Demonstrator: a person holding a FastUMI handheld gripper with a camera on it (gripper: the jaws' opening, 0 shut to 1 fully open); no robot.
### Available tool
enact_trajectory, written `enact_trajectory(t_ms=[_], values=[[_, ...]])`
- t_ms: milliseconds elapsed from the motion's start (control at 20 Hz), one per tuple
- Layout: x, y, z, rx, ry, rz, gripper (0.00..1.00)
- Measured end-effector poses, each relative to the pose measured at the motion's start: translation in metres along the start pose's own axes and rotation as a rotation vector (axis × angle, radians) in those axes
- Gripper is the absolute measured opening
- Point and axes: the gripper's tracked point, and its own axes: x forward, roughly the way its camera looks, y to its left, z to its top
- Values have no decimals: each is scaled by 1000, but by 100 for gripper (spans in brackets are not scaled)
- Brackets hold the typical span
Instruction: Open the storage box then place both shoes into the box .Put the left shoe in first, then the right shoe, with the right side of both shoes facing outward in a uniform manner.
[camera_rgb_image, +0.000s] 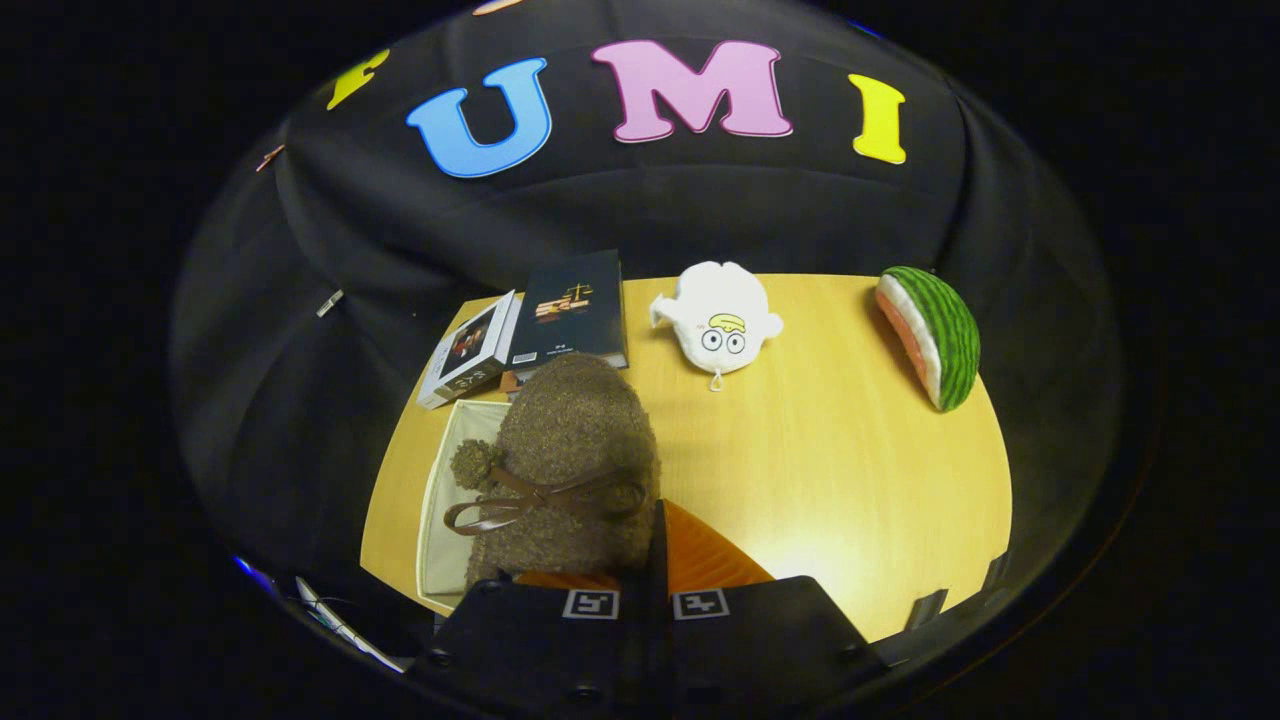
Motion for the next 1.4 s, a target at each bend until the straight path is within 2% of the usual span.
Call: enact_trajectory(t_ms=[300,450,500,650,800,1000,1150,1250,1400], values=[[47,16,-25,-28,54,-64,5],[58,20,-32,-37,79,-61,6],[60,23,-33,-40,84,-55,11],[57,28,-31,-58,69,-44,39],[55,27,-32,-84,62,-48,56],[52,26,-33,-97,56,-44,63],[43,28,-30,-97,38,-19,82],[33,28,-27,-92,20,6,91],[17,25,-15,-68,-35,43,94]])
